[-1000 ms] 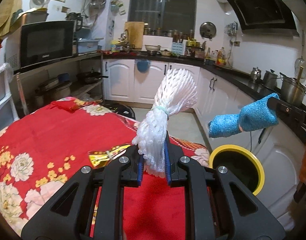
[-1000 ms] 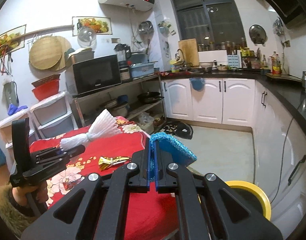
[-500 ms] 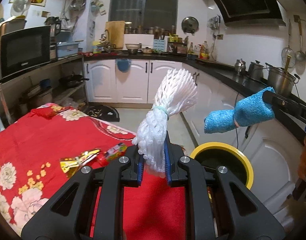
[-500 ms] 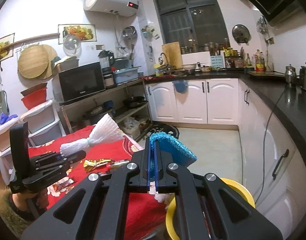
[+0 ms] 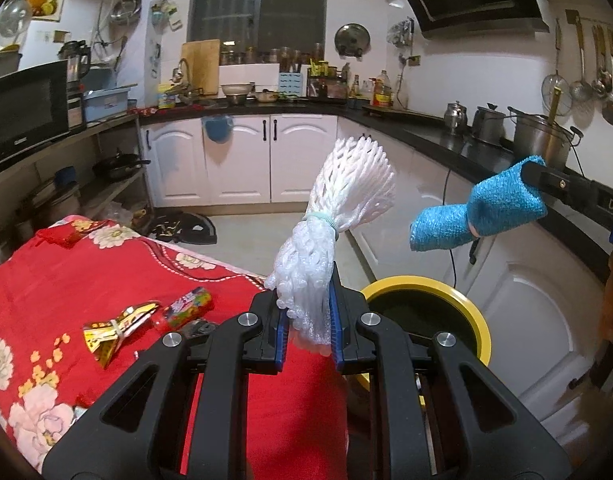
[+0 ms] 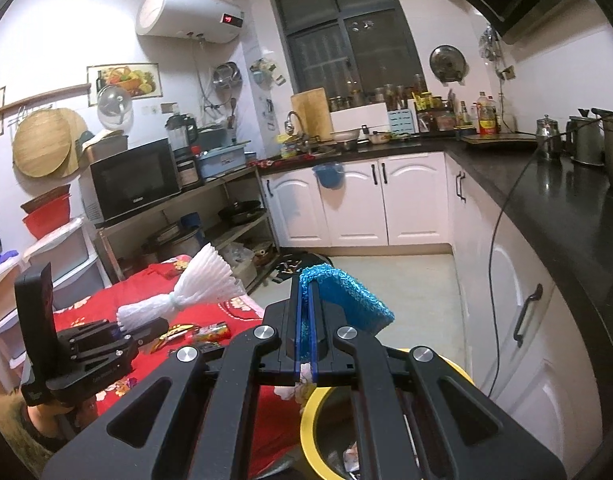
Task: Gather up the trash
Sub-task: 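Carry the foam net and blue sponge over the trash bin with both tools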
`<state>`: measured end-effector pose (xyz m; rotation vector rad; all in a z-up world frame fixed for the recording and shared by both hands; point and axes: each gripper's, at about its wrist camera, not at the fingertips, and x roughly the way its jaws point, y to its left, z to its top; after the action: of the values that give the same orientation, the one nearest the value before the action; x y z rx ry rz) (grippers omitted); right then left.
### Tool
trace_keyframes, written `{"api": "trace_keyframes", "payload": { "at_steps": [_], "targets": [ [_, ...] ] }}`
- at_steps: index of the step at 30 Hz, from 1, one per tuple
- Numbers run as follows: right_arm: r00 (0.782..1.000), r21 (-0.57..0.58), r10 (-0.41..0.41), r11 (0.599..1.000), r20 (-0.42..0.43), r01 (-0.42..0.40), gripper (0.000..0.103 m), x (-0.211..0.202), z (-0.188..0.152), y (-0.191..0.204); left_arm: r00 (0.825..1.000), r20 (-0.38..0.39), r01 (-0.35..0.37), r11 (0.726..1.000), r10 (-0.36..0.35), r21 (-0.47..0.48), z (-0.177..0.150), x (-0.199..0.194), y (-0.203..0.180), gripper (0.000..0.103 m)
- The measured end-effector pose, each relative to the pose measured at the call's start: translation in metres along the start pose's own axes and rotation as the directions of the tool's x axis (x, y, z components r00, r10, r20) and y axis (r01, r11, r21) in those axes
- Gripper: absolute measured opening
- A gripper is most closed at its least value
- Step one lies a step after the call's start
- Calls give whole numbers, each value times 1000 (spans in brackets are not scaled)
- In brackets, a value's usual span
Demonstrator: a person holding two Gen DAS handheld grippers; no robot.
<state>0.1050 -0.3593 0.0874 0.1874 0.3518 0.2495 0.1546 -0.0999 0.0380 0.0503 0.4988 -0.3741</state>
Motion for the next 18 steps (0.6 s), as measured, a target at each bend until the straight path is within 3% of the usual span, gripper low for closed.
{"api": "trace_keyframes", "payload": {
  "at_steps": [18],
  "targets": [
    [997, 33, -74, 997, -26, 75, 3, -3, -10, -23, 997, -57, 50, 998, -47, 45, -11, 29, -32, 11]
  ]
}}
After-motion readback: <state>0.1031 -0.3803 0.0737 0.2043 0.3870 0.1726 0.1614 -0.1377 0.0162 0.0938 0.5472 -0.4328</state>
